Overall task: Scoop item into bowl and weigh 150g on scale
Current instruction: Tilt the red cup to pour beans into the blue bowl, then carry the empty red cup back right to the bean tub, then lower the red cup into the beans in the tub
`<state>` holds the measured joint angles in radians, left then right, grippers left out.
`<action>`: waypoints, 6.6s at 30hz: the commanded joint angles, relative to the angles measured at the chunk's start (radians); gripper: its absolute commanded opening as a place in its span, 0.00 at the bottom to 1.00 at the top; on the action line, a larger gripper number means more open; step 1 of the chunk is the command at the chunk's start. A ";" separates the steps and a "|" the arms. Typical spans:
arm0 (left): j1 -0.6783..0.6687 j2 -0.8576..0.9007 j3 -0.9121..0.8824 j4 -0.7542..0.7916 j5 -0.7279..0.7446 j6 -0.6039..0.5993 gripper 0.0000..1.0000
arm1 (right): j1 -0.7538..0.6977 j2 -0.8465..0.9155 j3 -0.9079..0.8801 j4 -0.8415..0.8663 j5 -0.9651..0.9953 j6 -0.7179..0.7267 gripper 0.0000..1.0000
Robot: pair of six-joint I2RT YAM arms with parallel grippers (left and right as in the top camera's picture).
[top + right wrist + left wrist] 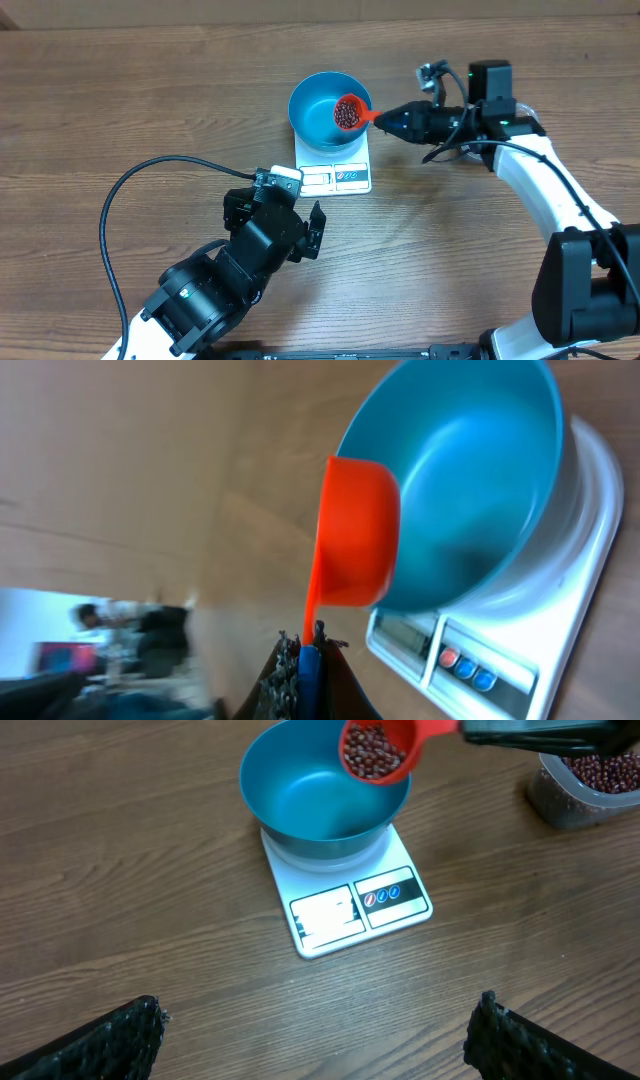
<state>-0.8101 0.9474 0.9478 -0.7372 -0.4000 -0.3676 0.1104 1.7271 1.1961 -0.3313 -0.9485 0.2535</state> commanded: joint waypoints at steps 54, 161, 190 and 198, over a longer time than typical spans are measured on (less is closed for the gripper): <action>0.005 0.002 -0.008 0.000 0.001 -0.014 1.00 | 0.105 0.001 -0.005 0.138 0.185 -0.855 0.04; 0.005 0.002 -0.008 0.000 0.001 -0.014 1.00 | -0.214 0.083 0.117 -0.537 0.892 -0.511 0.04; 0.005 0.002 -0.008 0.000 0.001 -0.014 1.00 | -0.449 0.083 0.114 -0.541 0.437 -0.512 0.04; 0.005 0.002 -0.008 0.000 0.001 -0.014 1.00 | -0.449 0.083 0.113 -0.541 0.400 -0.512 0.04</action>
<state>-0.8101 0.9474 0.9478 -0.7372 -0.4000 -0.3676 -0.3405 1.8050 1.3197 -0.8753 -0.4709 -0.2619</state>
